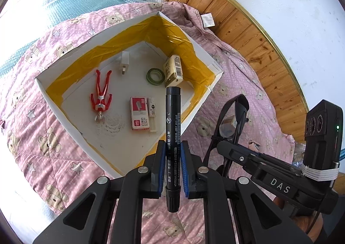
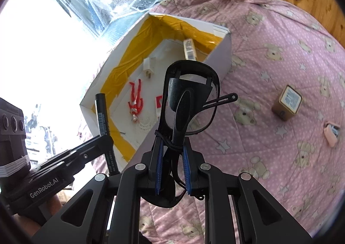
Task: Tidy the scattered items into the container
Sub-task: 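Carry the black marker and black glasses over the box with both tools, then open both tools to drop the marker and glasses into the box, then withdraw both tools from the box toward the brown tin and pink stapler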
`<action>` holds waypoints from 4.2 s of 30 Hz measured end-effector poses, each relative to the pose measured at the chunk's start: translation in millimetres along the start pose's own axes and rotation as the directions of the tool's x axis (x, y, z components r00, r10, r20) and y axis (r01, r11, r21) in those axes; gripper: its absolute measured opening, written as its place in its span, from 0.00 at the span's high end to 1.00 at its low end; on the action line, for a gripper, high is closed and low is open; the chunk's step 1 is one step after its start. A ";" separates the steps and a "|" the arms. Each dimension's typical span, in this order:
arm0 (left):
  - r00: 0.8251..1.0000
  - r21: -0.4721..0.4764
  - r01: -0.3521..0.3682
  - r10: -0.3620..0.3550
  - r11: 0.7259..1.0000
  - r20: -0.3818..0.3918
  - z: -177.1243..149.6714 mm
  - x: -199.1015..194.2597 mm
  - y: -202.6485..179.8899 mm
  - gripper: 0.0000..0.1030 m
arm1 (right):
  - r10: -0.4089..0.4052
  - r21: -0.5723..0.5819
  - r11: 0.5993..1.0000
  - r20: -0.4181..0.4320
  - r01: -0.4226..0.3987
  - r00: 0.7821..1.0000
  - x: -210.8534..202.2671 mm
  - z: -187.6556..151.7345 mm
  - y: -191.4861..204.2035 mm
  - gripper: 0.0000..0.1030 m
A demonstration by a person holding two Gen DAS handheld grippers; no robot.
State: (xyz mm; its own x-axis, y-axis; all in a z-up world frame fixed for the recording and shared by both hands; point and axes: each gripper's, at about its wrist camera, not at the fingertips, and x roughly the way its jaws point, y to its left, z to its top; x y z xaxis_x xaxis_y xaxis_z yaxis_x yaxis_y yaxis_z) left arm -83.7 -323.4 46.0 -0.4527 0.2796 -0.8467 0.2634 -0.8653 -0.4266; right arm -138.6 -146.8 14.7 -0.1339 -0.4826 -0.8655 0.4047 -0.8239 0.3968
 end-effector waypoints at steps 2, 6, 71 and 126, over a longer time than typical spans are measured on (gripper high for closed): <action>1.000 -0.005 0.000 0.000 1.000 0.004 2.4 -0.4 2.4 0.86 | 0.001 -0.016 1.000 -0.002 -0.001 1.000 2.0 6.9 6.0 0.83; 1.000 -0.028 0.002 -0.002 1.000 0.009 8.9 -0.1 10.7 0.86 | 0.005 -0.045 0.999 -0.004 -0.005 1.000 6.1 19.8 19.3 0.83; 0.994 -0.239 -0.037 0.012 0.970 -0.106 60.8 78.0 96.7 0.80 | -0.042 -0.156 0.988 -0.146 0.019 0.988 149.0 150.6 67.1 0.61; 0.996 0.140 -0.064 0.071 0.988 -0.049 -5.8 -5.9 -24.9 0.75 | 0.134 0.219 0.963 0.113 -0.156 0.985 -15.5 -26.9 -20.6 0.61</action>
State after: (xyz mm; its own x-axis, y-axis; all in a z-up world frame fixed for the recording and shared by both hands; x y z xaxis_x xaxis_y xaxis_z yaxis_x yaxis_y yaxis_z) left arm -82.7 -301.1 59.8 -0.3906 0.2373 -0.8894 0.1697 -0.9311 -0.3230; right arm -120.5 -114.4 11.7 -0.1796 -0.6189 -0.7646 0.2122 -0.7833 0.5842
